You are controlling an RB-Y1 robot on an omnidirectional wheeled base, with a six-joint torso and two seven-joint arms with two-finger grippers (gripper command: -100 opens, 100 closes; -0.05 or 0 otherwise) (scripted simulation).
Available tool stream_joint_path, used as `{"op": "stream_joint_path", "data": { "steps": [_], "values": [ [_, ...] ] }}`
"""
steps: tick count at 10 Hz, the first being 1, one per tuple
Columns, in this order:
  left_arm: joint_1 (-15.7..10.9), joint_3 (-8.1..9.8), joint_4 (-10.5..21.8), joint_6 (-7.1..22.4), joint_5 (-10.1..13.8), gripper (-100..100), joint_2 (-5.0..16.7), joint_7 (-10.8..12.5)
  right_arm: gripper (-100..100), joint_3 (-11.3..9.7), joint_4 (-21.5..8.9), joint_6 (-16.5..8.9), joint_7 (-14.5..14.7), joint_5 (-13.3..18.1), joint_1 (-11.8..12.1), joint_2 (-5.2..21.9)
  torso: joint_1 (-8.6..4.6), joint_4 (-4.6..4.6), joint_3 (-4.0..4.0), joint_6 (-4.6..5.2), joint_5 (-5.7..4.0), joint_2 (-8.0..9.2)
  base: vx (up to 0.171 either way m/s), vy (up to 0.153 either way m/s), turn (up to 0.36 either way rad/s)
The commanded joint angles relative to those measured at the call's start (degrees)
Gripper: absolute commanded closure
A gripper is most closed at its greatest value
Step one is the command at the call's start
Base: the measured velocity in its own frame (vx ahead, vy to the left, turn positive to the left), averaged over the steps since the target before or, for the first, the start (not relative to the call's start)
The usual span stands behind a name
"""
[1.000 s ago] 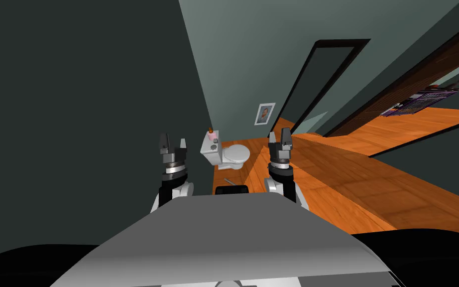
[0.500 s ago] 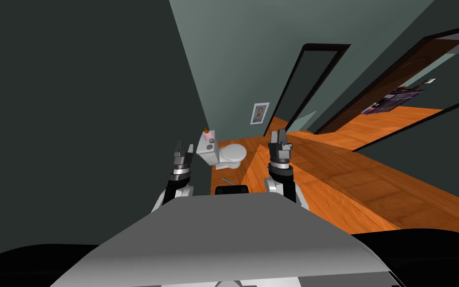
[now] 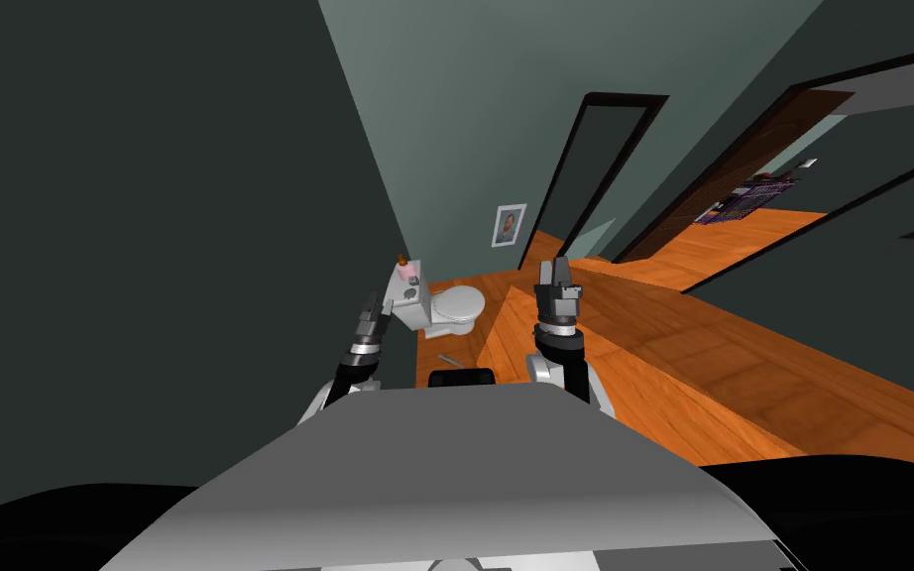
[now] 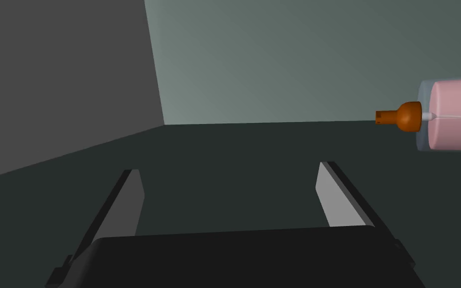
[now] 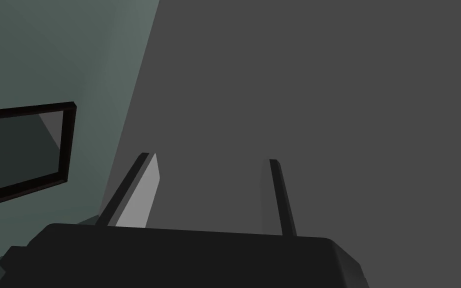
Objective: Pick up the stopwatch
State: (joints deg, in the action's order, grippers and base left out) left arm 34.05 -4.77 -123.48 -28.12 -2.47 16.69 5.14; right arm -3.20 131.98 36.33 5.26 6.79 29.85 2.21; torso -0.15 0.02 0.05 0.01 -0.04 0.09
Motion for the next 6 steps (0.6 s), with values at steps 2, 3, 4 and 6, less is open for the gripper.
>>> {"op": "stream_joint_path", "data": {
  "steps": [2,3,4,6],
  "values": [
    [0.7,-0.50,3.7,-1.1,0.1,-100,4.1,1.0,0,0.0,0.0,0.0,0.0,0.0,0.0,0.0,0.03,0.00,0.00,-0.01,0.00,-0.01,-0.016,-0.045,-0.087],
    [0.7,-0.50,4.3,-1.1,0.1,-100,4.3,1.0,0,0.0,0.0,0.0,0.0,0.0,0.0,0.0,0.01,0.00,-0.01,0.00,0.00,-0.01,-0.013,-0.042,-0.056],
    [1.3,-0.95,6.8,-1.5,0.0,-100,6.8,1.7,0,0.0,0.0,0.0,0.0,0.0,0.0,0.0,0.02,0.00,-0.01,-0.02,0.00,-0.02,-0.018,-0.050,-0.136],
    [1.9,-1.41,9.5,-2.0,0.0,-100,9.8,2.3,0,0.0,0.0,0.0,0.0,0.0,0.0,0.0,-0.09,0.01,0.02,0.00,-0.02,0.03,-0.025,-0.074,-0.127]
  ]
}}
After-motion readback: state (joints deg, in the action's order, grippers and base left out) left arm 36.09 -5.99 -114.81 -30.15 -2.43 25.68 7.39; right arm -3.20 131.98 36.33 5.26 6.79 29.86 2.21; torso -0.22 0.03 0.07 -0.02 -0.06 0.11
